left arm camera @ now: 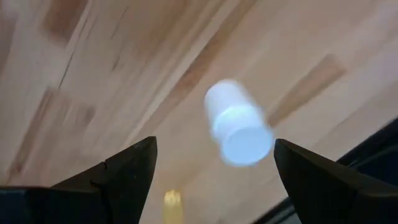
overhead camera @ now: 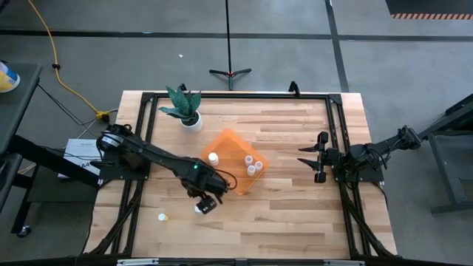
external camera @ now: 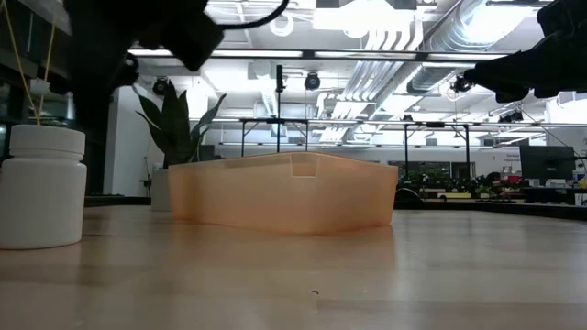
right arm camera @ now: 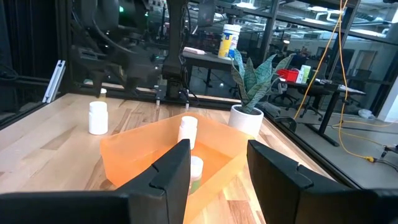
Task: Pick and place pill bottles into a basket
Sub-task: Put the white pill bottle into the transparent orange bin
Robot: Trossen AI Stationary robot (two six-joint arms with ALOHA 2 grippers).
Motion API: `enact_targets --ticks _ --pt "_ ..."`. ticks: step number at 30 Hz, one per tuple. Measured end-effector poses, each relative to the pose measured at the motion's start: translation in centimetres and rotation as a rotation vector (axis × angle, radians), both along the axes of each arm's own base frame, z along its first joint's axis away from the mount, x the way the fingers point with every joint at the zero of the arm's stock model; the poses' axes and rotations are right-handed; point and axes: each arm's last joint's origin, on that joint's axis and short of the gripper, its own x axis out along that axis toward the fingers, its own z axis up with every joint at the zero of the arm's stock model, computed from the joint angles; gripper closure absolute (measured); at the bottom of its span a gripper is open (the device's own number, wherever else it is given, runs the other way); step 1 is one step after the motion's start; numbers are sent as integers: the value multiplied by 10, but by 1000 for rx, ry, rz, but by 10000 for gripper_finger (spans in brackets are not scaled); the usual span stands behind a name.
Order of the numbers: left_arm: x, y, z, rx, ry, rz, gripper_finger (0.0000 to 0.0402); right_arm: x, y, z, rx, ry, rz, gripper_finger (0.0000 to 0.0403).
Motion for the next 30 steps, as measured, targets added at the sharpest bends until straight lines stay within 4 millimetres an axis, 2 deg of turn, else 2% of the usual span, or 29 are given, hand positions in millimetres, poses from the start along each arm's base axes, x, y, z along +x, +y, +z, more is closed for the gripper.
enact_targets --ticks 7,16,21,30 --pt "6 -12 1 -11 -117 -69 44 0 0 0 -4 1 0 254" --pt "-6 -34 0 106 -144 -151 44 0 0 0 -5 1 0 254" --pt "-8 -40 0 143 -177 -184 44 0 0 0 -5 0 0 254" --pt "-20 -35 -28 136 -85 -213 44 0 0 0 -5 1 0 254"
